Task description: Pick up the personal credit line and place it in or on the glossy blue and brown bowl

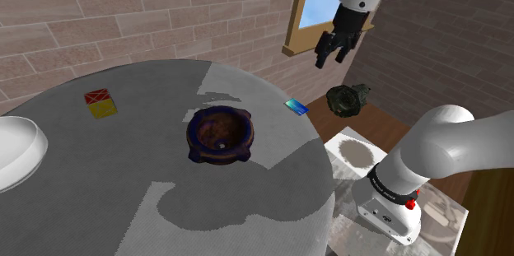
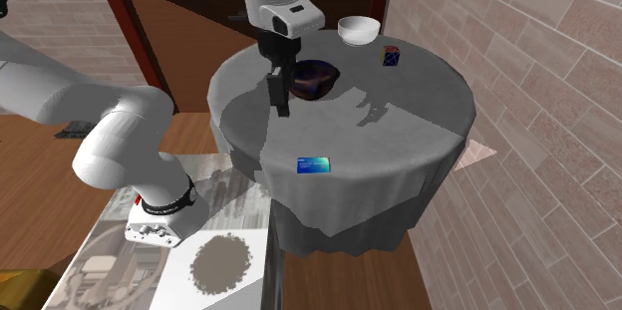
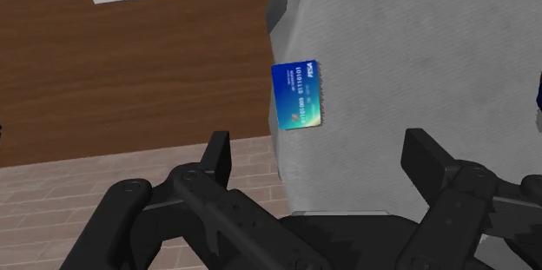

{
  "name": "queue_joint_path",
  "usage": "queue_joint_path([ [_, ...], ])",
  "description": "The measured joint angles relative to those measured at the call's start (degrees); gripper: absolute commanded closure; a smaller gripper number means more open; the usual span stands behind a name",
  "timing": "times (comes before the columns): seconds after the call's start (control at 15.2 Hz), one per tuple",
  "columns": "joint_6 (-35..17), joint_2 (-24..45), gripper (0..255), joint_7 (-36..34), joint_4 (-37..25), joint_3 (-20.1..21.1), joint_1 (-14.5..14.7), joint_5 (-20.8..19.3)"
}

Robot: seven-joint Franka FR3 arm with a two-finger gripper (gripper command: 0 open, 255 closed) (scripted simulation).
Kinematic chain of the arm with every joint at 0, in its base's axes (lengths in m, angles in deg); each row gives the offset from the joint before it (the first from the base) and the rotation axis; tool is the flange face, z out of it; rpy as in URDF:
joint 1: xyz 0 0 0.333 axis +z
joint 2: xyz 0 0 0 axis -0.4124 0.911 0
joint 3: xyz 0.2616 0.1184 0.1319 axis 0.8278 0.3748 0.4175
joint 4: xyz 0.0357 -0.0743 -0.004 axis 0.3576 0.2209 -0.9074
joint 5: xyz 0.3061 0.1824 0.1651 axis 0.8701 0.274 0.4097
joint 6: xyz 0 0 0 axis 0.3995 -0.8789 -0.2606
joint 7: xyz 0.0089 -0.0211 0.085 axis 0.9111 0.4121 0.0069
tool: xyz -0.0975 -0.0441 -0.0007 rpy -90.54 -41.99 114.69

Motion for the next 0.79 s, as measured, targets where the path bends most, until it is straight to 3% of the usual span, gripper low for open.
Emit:
queue_joint_path([
  [0.79,-31.37,16.39,0,1.34,10.38,3.28,-0.09,-2.48],
])
